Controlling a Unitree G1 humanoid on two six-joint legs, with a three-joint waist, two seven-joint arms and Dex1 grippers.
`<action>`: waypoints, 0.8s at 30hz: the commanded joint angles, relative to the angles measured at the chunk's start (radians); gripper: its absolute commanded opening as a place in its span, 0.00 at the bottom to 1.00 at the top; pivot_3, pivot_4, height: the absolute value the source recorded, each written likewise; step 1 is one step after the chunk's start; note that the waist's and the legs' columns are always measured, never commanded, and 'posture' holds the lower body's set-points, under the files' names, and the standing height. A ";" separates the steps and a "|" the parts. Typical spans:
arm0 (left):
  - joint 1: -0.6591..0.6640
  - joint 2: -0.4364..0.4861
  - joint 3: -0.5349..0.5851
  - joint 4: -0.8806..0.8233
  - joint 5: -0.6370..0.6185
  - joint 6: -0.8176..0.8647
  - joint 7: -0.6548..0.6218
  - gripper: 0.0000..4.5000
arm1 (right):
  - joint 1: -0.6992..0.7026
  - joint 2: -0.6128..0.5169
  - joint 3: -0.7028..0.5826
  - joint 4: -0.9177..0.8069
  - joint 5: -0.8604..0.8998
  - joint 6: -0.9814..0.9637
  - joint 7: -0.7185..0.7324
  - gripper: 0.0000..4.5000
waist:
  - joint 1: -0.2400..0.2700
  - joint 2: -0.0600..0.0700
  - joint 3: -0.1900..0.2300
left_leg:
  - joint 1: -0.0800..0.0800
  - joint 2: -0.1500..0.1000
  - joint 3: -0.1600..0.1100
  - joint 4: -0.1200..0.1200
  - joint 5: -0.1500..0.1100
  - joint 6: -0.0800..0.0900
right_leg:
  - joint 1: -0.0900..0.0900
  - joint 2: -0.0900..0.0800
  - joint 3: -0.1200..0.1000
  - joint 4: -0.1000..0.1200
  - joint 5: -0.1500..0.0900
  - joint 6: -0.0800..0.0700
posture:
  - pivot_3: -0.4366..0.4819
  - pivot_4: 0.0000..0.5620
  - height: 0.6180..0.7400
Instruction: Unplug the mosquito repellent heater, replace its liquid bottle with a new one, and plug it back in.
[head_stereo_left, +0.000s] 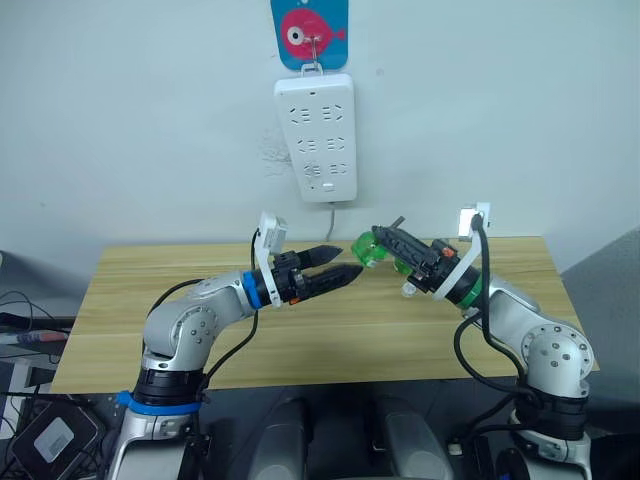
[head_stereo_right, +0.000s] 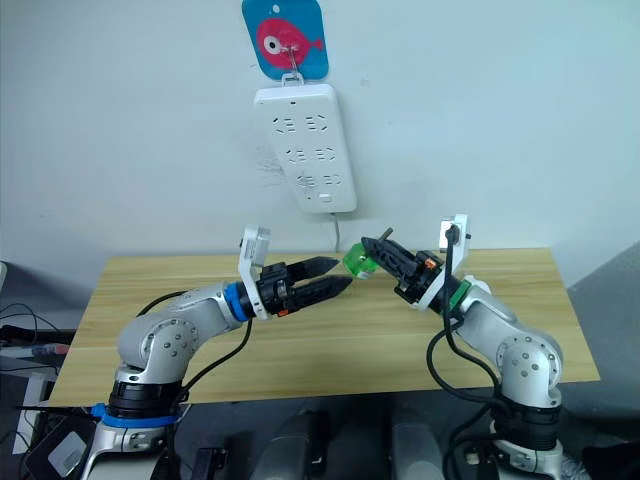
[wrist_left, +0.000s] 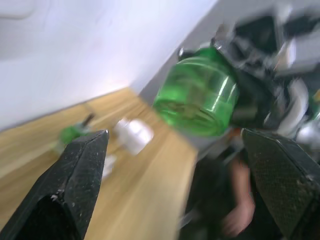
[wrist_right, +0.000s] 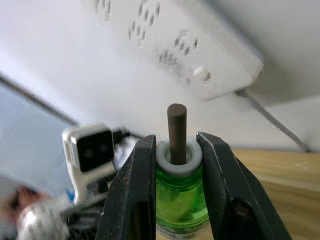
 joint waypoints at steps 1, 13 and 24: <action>-0.015 -0.040 0.059 -0.061 -0.159 0.102 0.112 1.00 | 0.014 0.031 -0.005 -0.057 0.158 -0.044 -0.144 0.19 | -0.003 0.000 0.000 | 0.000 0.000 0.000 0.000 0.000 0.000 | 0.000 0.000 0.000 0.000 0.000 0.000 | 0.33 0.39 1.00; -0.080 -0.147 0.176 0.042 -0.527 0.164 0.441 1.00 | 0.036 0.037 0.082 -0.055 0.325 -0.181 -0.308 0.19 | -0.004 -0.001 -0.004 | 0.000 0.000 0.001 0.001 0.000 0.000 | 0.000 0.000 0.001 0.002 0.000 0.000 | 0.34 0.38 1.00; -0.070 -0.134 0.130 0.082 -0.726 0.159 0.541 1.00 | 0.036 0.003 0.129 -0.060 0.421 -0.269 -0.360 0.19 | -0.004 -0.001 -0.005 | 0.000 -0.001 0.002 0.001 0.000 0.000 | 0.000 0.000 0.002 0.002 0.000 0.000 | 0.34 0.37 1.00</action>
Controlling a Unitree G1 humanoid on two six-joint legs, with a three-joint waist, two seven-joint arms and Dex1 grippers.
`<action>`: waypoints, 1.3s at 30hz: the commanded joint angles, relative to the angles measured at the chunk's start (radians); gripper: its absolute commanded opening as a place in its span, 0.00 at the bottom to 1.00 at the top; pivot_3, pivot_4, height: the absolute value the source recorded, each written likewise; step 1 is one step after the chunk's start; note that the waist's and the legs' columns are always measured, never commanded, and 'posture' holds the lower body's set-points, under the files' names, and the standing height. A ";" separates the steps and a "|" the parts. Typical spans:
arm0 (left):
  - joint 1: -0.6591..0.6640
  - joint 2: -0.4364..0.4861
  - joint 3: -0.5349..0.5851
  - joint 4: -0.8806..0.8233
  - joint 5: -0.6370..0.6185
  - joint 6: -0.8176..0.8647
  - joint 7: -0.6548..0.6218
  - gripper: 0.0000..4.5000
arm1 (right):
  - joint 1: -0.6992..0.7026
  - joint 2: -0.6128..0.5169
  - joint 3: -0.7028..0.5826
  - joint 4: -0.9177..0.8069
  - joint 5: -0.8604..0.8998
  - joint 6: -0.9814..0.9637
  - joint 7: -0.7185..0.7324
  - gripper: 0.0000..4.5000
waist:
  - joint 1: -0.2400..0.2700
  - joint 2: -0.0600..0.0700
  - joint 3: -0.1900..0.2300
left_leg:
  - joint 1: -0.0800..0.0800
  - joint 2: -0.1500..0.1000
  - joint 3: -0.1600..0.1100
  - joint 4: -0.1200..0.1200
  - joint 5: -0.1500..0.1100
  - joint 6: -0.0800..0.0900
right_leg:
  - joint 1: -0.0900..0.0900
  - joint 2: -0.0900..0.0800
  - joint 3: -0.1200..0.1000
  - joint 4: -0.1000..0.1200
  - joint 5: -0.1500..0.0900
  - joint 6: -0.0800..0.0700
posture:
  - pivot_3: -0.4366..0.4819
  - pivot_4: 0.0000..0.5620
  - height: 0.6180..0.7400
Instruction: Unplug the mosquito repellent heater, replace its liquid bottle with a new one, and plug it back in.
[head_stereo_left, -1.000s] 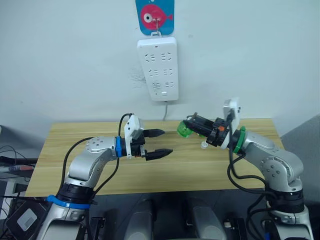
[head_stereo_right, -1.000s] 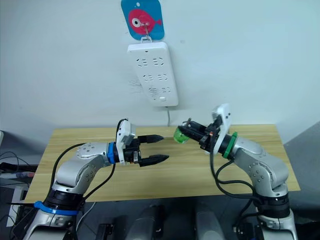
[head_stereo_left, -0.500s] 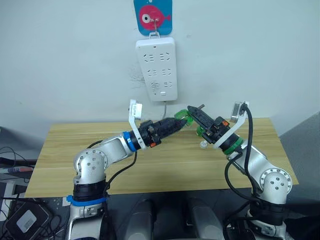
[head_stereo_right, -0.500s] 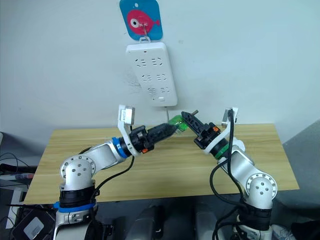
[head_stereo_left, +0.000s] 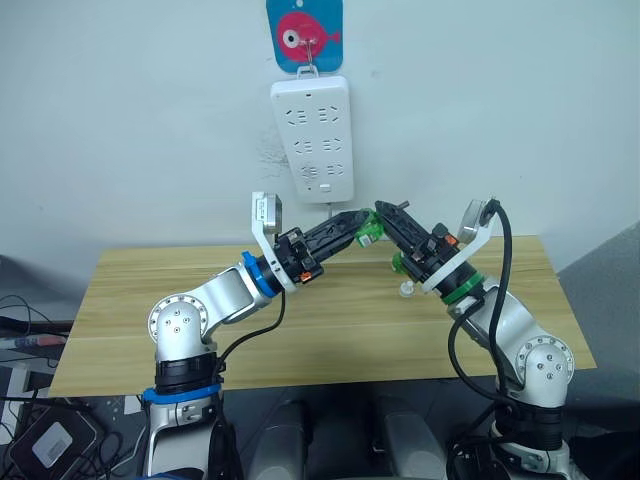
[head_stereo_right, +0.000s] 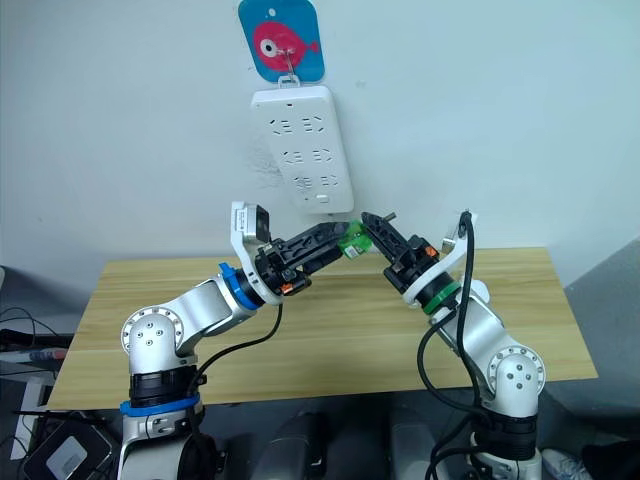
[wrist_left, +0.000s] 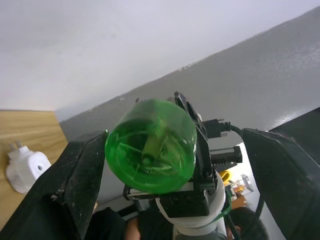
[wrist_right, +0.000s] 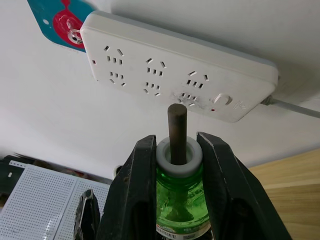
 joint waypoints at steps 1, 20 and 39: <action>-0.003 0.003 -0.013 -0.017 -0.064 -0.022 0.016 1.00 | 0.000 -0.015 0.012 -0.050 0.043 -0.032 -0.006 0.19 | 0.000 0.000 0.000 | 0.000 0.000 0.000 0.000 0.000 0.000 | 0.000 0.000 0.000 0.000 0.000 0.000 | 0.34 0.37 1.00; 0.005 -0.003 -0.074 -0.023 -0.091 -0.101 0.039 0.52 | 0.016 -0.055 0.092 -0.082 0.110 -0.102 -0.024 0.19 | 0.000 0.000 0.000 | 0.000 0.000 0.000 0.000 0.000 0.000 | 0.000 0.000 0.000 0.000 0.000 0.000 | 0.34 0.38 1.00; 0.049 0.204 -0.071 -0.030 0.024 -0.086 -0.133 0.52 | 0.157 -0.574 -0.026 -0.060 -0.255 -0.016 0.099 1.00 | 0.009 0.000 0.000 | -0.001 -0.001 0.000 -0.001 0.000 0.000 | 0.000 0.000 0.000 -0.002 0.000 0.000 | 0.34 0.42 1.00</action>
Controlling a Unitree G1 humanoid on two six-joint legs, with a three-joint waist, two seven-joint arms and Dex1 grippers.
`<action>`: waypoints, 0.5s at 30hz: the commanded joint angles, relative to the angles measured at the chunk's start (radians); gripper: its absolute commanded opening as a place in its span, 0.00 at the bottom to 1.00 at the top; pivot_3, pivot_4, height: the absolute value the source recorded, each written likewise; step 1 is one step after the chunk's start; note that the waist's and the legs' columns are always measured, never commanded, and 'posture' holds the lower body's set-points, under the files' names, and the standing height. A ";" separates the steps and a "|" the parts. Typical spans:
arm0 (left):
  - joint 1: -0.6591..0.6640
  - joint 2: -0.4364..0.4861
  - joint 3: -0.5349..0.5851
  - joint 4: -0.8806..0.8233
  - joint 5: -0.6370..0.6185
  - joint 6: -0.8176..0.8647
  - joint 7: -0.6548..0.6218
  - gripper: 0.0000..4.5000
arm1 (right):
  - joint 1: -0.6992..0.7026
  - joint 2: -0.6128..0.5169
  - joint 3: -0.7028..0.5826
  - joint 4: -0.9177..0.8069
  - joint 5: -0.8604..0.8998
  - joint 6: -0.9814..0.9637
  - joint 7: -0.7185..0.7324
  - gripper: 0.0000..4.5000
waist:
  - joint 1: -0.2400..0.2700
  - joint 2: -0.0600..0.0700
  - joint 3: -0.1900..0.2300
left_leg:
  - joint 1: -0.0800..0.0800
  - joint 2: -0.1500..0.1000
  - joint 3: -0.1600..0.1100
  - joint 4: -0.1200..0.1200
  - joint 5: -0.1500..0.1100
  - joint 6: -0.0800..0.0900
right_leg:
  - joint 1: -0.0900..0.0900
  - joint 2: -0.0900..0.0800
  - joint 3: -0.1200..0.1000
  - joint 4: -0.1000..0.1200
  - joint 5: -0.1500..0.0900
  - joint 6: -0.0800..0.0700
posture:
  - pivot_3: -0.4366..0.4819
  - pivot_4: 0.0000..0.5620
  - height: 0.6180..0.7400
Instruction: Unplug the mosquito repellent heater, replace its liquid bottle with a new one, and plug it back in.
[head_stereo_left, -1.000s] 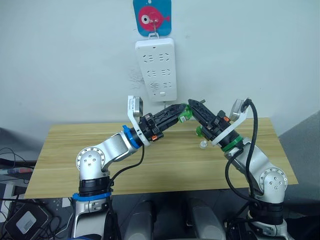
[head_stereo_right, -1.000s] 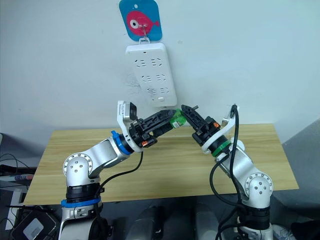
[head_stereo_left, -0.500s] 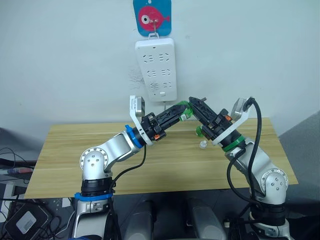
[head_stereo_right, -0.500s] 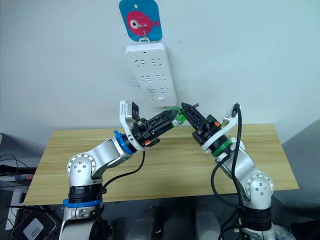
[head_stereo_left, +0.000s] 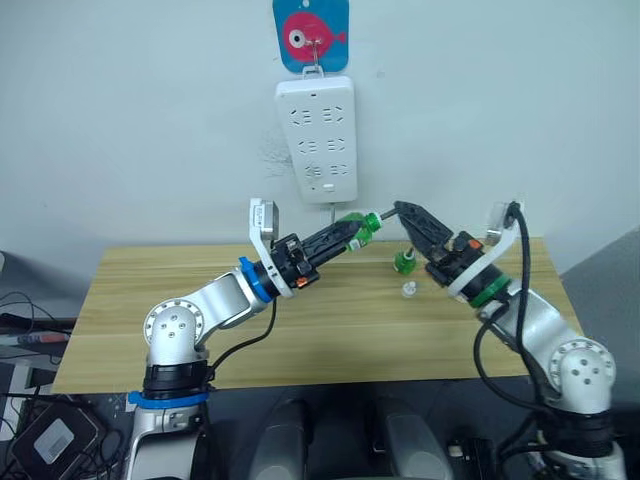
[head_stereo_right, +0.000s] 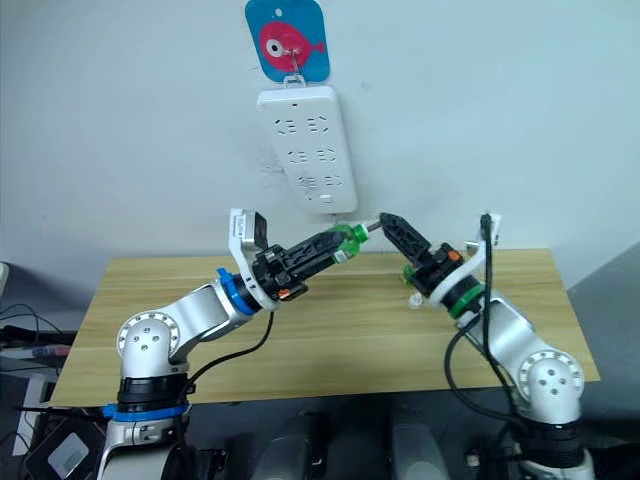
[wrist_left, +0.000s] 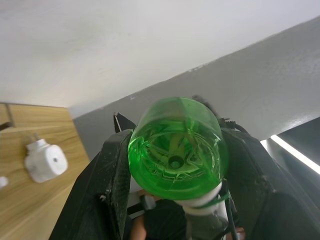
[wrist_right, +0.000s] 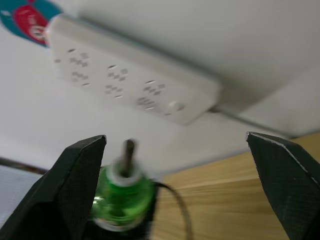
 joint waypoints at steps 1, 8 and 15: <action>0.001 0.068 0.002 -0.027 0.072 0.012 -0.109 0.52 | 0.045 -0.193 -0.026 -0.026 -0.239 0.057 0.120 1.00 | 0.000 0.000 0.000 | 0.000 0.000 0.000 0.000 0.000 0.000 | 0.000 0.000 0.000 0.000 0.000 0.000 | 0.33 0.42 1.00; -0.006 0.200 -0.106 -0.085 0.327 -0.034 -0.404 0.52 | -0.128 -0.421 0.074 0.102 -0.464 0.267 0.231 1.00 | -0.012 0.001 0.001 | 0.001 0.001 0.001 0.000 0.000 0.001 | 0.000 0.001 0.001 0.000 0.000 0.000 | 0.32 0.48 1.00; 0.001 0.215 -0.158 -0.110 0.483 -0.104 -0.550 0.52 | -0.431 -0.386 0.254 0.405 -0.699 0.483 0.289 1.00 | -0.011 0.001 0.002 | 0.000 0.001 0.001 -0.001 0.000 0.001 | 0.000 0.001 0.002 -0.002 0.000 0.000 | 0.33 0.51 1.00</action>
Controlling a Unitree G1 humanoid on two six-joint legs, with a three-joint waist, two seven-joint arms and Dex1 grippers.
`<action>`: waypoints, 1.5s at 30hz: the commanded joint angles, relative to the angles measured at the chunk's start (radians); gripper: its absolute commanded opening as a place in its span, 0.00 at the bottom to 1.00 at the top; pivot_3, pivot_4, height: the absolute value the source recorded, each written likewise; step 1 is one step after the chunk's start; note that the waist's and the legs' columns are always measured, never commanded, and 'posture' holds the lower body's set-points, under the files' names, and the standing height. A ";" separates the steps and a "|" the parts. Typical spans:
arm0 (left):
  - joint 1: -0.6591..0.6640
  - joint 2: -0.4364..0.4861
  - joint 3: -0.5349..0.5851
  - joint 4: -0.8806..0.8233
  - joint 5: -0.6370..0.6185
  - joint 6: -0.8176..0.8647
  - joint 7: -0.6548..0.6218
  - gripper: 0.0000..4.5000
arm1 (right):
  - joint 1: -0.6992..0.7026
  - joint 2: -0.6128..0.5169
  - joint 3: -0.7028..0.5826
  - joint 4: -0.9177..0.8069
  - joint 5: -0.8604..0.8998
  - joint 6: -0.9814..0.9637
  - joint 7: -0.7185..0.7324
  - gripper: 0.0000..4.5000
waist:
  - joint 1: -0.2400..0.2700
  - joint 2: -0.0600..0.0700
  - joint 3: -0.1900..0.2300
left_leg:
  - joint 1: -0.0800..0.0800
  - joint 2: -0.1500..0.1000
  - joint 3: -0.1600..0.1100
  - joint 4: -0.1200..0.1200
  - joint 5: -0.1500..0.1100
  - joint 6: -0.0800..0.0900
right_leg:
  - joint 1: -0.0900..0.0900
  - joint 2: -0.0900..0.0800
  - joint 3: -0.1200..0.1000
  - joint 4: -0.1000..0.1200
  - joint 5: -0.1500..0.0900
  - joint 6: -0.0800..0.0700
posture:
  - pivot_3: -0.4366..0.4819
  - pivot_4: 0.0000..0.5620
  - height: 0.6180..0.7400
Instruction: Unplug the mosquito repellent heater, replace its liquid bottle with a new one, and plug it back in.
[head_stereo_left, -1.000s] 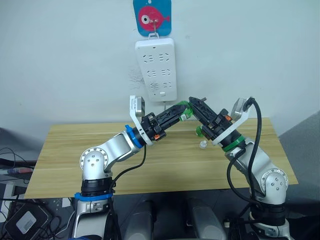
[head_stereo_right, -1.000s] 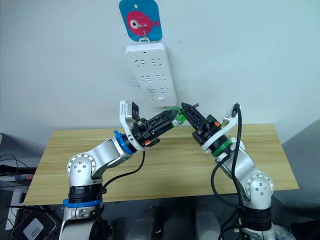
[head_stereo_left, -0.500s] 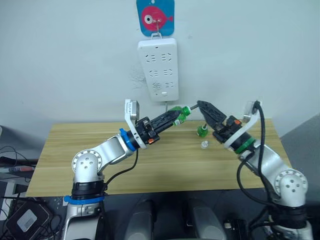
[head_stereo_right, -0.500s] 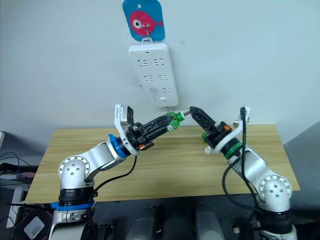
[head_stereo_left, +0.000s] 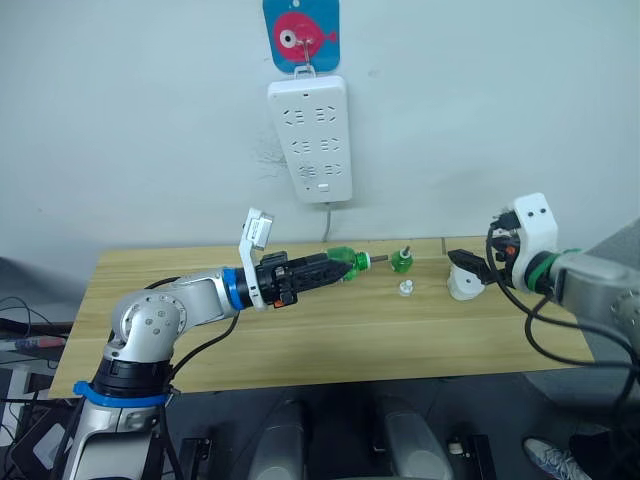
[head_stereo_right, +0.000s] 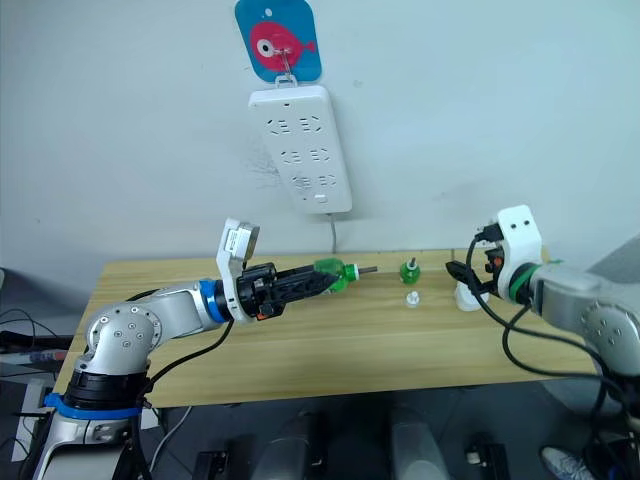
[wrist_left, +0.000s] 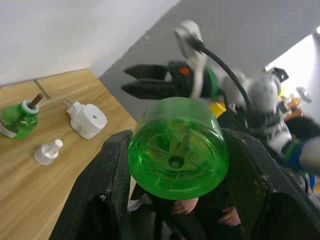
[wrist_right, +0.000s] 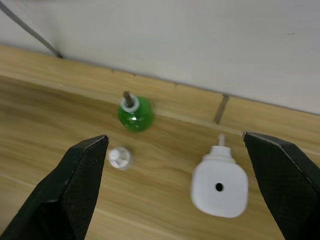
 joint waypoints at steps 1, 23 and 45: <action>0.006 -0.003 -0.011 -0.040 0.044 -0.035 -0.055 0.52 | -0.088 0.040 0.059 0.136 -0.134 0.056 0.042 1.00 | 0.002 0.000 0.001 | -0.001 0.000 0.000 0.000 0.000 0.000 | 0.000 0.000 0.000 -0.001 0.000 0.000 | 0.33 0.51 1.00; 0.081 -0.041 0.025 -0.090 0.091 -0.030 -0.078 0.52 | -0.271 0.224 0.189 0.589 -0.597 0.051 0.390 1.00 | 0.011 0.002 0.010 | -0.003 0.000 -0.001 0.000 -0.003 0.005 | 0.000 -0.001 -0.001 -0.004 0.000 0.000 | 0.39 0.51 1.00; 0.069 -0.053 0.028 -0.074 0.104 -0.028 -0.075 0.52 | -0.266 0.296 0.124 0.702 -0.761 0.008 0.474 0.67 | 0.012 0.002 0.010 | -0.003 0.000 -0.001 0.000 -0.003 0.004 | 0.000 -0.001 -0.001 -0.004 0.000 0.000 | 0.39 0.50 1.00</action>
